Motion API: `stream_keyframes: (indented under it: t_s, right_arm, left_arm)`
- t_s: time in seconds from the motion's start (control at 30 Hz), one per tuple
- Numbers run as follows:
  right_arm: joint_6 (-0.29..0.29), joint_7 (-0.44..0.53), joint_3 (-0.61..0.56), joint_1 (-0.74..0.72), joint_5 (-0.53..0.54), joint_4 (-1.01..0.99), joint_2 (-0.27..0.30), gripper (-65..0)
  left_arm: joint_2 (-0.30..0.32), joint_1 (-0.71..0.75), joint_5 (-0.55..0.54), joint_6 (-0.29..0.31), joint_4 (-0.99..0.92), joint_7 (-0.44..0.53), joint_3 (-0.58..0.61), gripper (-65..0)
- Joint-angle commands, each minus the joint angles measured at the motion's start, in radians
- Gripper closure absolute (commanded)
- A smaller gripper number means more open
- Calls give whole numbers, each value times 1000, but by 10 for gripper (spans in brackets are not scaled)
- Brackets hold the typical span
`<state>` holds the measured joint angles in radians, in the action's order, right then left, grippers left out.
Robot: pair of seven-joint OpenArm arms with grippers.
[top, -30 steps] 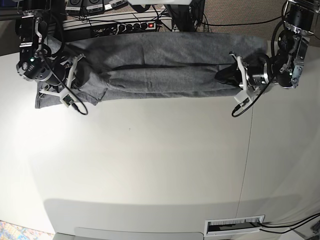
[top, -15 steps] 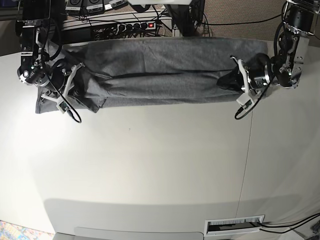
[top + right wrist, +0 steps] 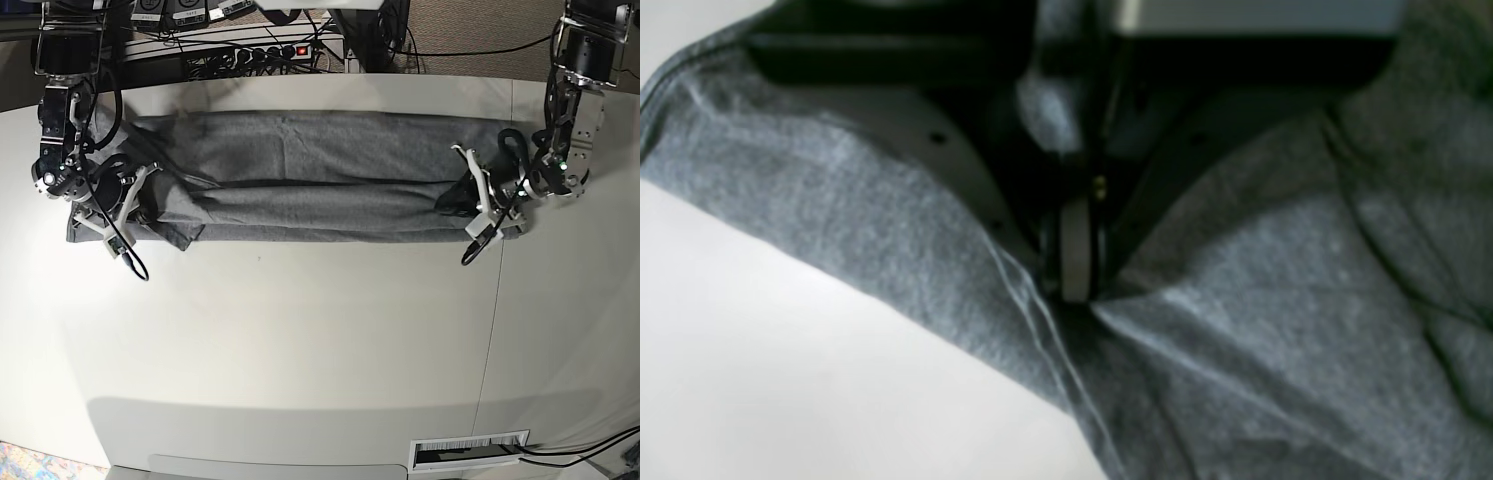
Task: Fold the T-shirt properly
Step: 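Pull the strip ends apart with both grippers to flatten it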
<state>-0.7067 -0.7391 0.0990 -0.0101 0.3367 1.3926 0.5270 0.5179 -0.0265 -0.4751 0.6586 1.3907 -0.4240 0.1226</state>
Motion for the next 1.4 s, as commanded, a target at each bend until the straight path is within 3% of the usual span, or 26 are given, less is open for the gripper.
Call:
stream_keyframes:
  t_s: [0.0, 0.1, 0.23, 0.43, 0.57, 0.73, 0.87, 0.93, 1.03, 1.37]
  right_arm:
    - [9, 16, 6, -25, -10, 5, 12, 0]
    - [9, 17, 6, -45, -15, 4, -7, 0]
    - [9, 26, 6, -63, -24, 4, -25, 0]
    - [9, 48, 6, -68, -66, 4, -26, 0]
    - [9, 48, 6, -68, -69, 4, -26, 0]
    - [9, 47, 6, -68, -69, 4, -26, 0]
    - [9, 43, 6, -68, -69, 4, -26, 0]
    - [9, 44, 6, -68, -69, 4, -26, 0]
    - [9, 37, 6, -68, -69, 4, -26, 0]
    - [9, 32, 6, -68, -69, 4, -26, 0]
  left_arm:
    - [2, -23, 16, -16, -1, -1, -8, 0]
    - [-20, -49, 19, -15, -21, -1, -8, 0]
    - [-2, -80, -18, -15, -18, -4, -8, 0]
    - [84, -158, -296, -15, -16, -153, -11, 0]
    - [127, -188, -396, -21, -16, -305, -50, -85]
    - [163, -178, -472, -127, -16, -432, -122, -220]
    - [169, -179, -496, -201, -16, -577, -195, -268]
    - [170, -175, -513, -206, -18, -640, -217, -291]
    - [180, -149, -512, -196, -19, -643, -217, -321]
    - [183, -98, -567, -218, -19, -661, -217, -322]
